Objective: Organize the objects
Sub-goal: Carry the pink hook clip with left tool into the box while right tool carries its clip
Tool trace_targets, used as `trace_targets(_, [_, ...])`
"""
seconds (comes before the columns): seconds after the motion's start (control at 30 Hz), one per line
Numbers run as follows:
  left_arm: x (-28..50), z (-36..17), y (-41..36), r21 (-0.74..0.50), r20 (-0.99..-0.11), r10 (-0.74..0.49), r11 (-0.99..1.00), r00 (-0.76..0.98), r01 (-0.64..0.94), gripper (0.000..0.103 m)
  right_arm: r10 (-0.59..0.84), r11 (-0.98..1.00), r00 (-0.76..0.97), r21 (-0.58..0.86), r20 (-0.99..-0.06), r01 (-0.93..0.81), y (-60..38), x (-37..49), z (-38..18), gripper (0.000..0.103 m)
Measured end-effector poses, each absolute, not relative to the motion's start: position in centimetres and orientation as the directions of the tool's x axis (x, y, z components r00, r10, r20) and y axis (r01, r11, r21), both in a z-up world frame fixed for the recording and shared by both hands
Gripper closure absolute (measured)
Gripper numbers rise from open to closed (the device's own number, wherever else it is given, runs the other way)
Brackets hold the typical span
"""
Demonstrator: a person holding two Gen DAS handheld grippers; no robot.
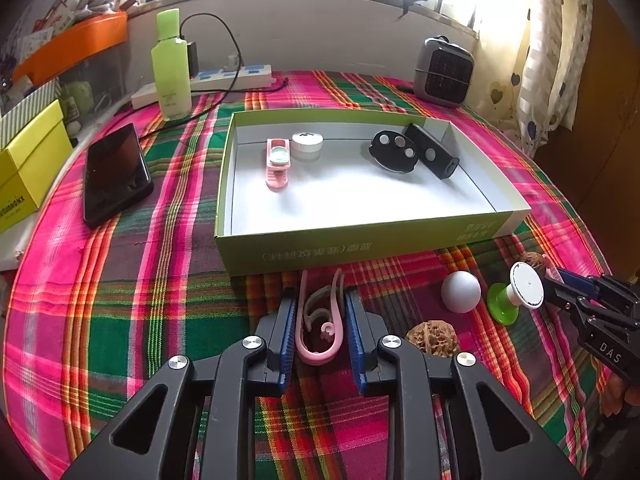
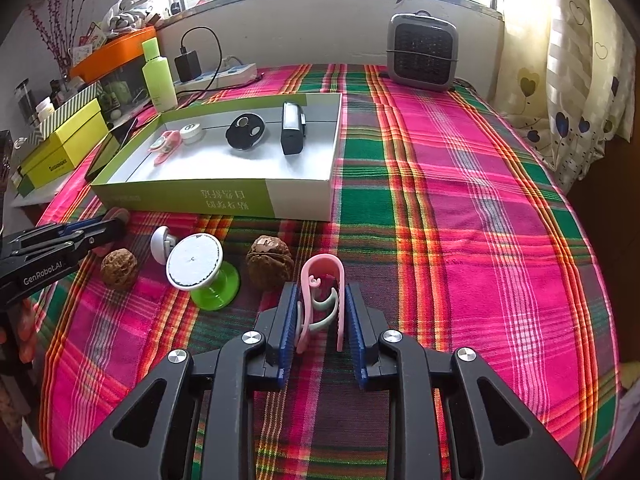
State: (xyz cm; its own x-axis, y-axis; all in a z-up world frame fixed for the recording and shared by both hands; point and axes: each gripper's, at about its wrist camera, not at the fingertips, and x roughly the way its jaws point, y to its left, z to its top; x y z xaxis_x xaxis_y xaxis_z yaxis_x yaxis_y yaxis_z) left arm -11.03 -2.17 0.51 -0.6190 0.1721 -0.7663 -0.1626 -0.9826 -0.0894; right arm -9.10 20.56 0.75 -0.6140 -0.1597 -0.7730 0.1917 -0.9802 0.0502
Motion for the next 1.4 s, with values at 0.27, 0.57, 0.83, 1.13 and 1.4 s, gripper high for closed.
trace_targets(0.27, [-10.5, 1.0, -2.3, -0.097, -0.757, 0.175, -0.983, -0.630, -0.157, 0.082, -0.180, -0.979, -0.619, 0.075, -0.765, 0.192, 20.8, -9.0, 1.0, 0.078])
trace_targets(0.57, [-10.2, 1.8, -2.1, -0.106, -0.743, 0.180, -0.983, -0.644, -0.152, 0.082, -0.190, -0.977, -0.631, 0.083, -0.752, 0.195, 20.9, -9.0, 1.7, 0.078])
trace_targets(0.83, [-10.1, 2.8, -1.9, -0.116, -0.731, 0.191, -0.981, -0.656, -0.156, 0.082, -0.205, -0.974, -0.642, 0.089, -0.739, 0.209, 20.9, -9.1, 2.8, 0.078])
trace_targets(1.13, [-10.8, 3.7, -1.7, -0.120, -0.722, 0.196, -0.980, -0.663, -0.159, 0.082, -0.222, -0.969, -0.654, 0.089, -0.723, 0.230, 20.4, -9.8, 4.1, 0.078])
trace_targets(1.4, [-11.6, 4.4, -1.3, -0.115, -0.717, 0.194, -0.980, -0.669, -0.161, 0.082, -0.242, -0.963, -0.657, 0.093, -0.714, 0.254, 19.5, -10.9, 4.8, 0.078])
